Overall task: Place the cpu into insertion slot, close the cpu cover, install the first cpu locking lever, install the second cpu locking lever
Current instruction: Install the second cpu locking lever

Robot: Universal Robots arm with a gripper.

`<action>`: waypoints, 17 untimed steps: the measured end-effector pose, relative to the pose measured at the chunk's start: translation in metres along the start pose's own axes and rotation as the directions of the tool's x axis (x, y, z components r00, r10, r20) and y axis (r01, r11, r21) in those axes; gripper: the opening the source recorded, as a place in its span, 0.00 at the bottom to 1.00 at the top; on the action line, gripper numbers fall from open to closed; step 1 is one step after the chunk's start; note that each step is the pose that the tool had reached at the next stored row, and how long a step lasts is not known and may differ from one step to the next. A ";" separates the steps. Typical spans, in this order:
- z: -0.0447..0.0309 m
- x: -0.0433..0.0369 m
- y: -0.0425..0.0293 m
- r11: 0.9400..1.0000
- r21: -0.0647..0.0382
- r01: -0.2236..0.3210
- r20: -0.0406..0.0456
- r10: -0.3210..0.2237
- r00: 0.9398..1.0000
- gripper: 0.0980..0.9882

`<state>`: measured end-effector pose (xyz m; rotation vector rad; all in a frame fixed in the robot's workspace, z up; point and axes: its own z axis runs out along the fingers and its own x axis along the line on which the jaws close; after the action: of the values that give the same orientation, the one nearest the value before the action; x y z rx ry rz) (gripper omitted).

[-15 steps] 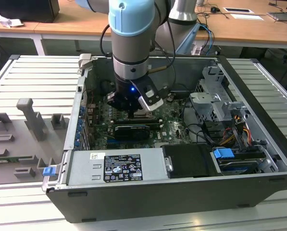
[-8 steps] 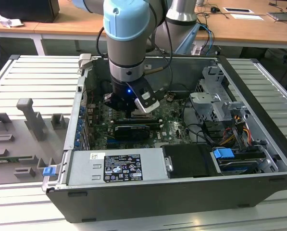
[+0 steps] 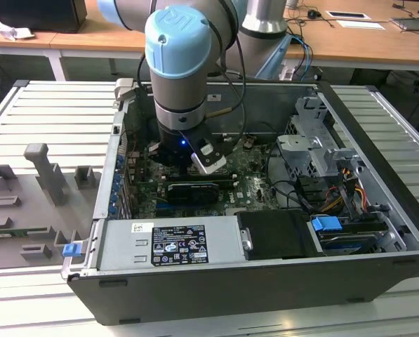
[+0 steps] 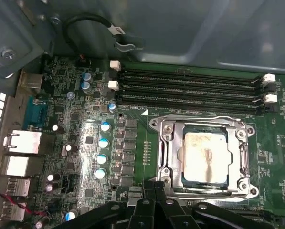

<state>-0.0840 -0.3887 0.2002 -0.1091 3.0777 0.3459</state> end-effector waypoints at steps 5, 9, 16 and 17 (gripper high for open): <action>0.0035 0.0001 -0.0001 1.000 -0.013 0.000 0.001 0.000 1.000 0.01; -0.0033 -0.0002 0.0015 1.000 -0.014 0.000 0.001 0.000 1.000 0.01; -0.0117 -0.0006 0.0034 1.000 -0.014 0.000 0.001 0.000 1.000 0.01; -0.0132 -0.0007 0.0037 1.000 -0.014 0.000 0.001 0.000 1.000 0.01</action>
<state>-0.0840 -0.3880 0.2139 -0.1088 3.0745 0.3678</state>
